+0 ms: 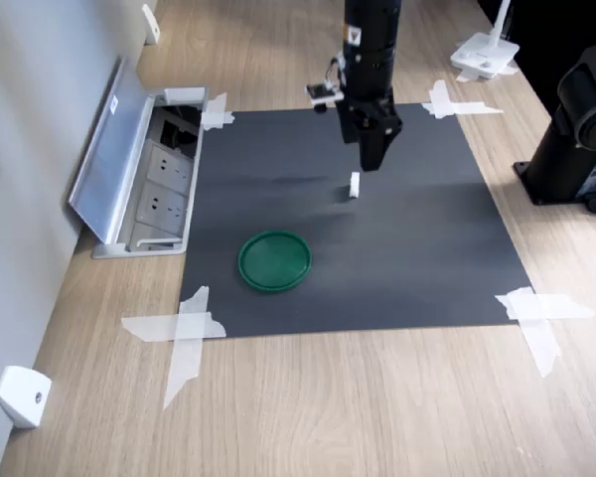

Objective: Grasp a white terminal and put it on the green lid.

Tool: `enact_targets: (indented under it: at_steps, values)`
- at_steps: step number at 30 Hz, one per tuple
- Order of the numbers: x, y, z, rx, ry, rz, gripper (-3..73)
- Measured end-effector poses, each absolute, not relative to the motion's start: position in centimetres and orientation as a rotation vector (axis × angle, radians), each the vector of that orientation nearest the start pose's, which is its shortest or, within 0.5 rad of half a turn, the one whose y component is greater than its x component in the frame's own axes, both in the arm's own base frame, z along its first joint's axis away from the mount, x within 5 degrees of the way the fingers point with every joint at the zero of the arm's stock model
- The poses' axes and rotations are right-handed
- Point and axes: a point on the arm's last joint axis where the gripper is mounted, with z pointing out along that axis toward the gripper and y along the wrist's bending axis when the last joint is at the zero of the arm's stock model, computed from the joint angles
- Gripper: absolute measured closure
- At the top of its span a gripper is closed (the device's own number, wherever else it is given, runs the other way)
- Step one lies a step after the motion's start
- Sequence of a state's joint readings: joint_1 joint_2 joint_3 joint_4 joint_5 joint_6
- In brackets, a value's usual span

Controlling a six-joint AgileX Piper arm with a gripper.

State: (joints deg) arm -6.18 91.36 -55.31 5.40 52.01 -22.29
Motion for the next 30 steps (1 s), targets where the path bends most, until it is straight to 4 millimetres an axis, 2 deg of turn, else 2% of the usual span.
enact_targets:
  at_steps: [5, 14, 26, 30]
  values:
    - [28.6, -1.5, 19.7, -0.357, 2.989, 0.089, -2.9]
    - [29.0, -1.6, 18.7, -0.376, 3.008, 0.07, 0.0]
    - [29.3, -1.6, 17.4, -0.382, 3.042, 0.071, 10.0]
    - [29.4, -1.7, 17.4, -0.385, 3.038, 0.065, 15.6]
